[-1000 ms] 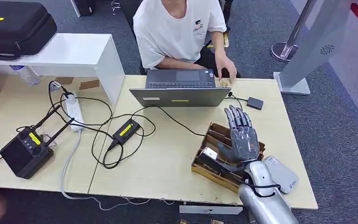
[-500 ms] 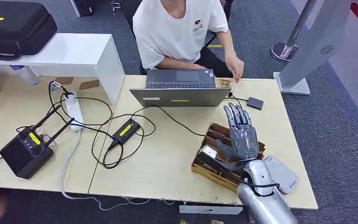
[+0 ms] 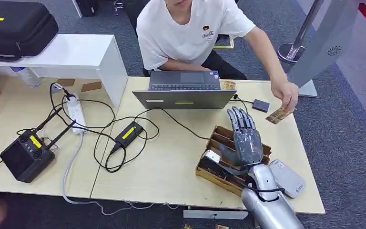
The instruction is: Pass the card to the sensor for recognition and then transmit it.
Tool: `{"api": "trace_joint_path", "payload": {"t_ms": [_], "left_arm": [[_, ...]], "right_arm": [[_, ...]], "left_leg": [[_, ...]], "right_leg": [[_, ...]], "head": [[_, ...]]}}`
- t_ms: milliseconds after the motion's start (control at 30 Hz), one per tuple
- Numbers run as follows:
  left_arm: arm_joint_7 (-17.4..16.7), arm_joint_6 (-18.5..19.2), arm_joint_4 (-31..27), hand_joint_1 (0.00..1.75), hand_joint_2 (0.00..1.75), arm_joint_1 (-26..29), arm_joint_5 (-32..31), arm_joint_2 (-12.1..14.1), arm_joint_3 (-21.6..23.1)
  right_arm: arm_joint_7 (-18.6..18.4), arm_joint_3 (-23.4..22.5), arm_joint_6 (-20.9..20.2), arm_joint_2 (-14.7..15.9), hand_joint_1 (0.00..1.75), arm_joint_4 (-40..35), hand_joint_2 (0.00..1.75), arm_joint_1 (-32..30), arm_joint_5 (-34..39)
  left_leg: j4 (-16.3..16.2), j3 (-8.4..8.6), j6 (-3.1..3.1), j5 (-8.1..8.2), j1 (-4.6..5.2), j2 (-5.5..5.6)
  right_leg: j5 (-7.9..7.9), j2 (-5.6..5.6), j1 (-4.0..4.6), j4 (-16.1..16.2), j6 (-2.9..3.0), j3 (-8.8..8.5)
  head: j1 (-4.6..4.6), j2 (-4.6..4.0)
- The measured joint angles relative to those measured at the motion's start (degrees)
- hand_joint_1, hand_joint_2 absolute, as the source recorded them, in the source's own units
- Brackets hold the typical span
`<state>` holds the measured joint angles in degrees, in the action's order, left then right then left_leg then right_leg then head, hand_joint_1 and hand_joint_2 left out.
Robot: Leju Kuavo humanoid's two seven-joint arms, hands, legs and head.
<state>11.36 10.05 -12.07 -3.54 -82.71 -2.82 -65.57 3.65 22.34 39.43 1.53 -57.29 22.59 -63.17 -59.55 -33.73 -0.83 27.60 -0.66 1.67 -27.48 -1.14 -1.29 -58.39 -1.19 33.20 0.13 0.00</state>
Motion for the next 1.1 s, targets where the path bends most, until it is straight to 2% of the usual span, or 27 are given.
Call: {"api": "trace_joint_path", "payload": {"t_ms": [933, 967, 1100], "left_arm": [[-0.02, 0.13, 0.00, 0.00, 1.75, -0.01, 0.09, 0.00, 0.00], [-0.02, 0.15, 0.00, 0.00, 1.75, -0.01, 0.09, 0.00, 0.00], [0.00, 0.15, 0.00, 0.00, 1.75, -0.01, 0.11, 0.00, 0.00]], "right_arm": [[1.27, 0.37, 0.17, -1.03, 0.00, 4.40, 1.75, 0.87, 0.26], [1.27, 0.37, 0.17, -1.03, 1.75, 4.42, 1.75, 0.89, 0.26], [1.62, 0.37, 0.15, -1.03, 1.75, 4.57, 1.75, 1.03, 0.99]], "left_leg": [[0.00, 0.00, 0.00, 0.00, 0.00, 0.00], [0.00, 0.00, 0.00, 0.00, 0.00, 0.00], [0.00, 0.00, 0.00, 0.00, 0.00, 0.00]], "right_leg": [[0.00, 0.00, 0.00, 0.00, 0.00, 0.00], [0.00, 0.00, 0.00, 0.00, 0.00, 0.00], [0.00, 0.00, 0.00, 0.00, 0.00, 0.00]], "head": [[0.00, 0.00], [0.02, 0.00], [0.02, 0.00]]}}
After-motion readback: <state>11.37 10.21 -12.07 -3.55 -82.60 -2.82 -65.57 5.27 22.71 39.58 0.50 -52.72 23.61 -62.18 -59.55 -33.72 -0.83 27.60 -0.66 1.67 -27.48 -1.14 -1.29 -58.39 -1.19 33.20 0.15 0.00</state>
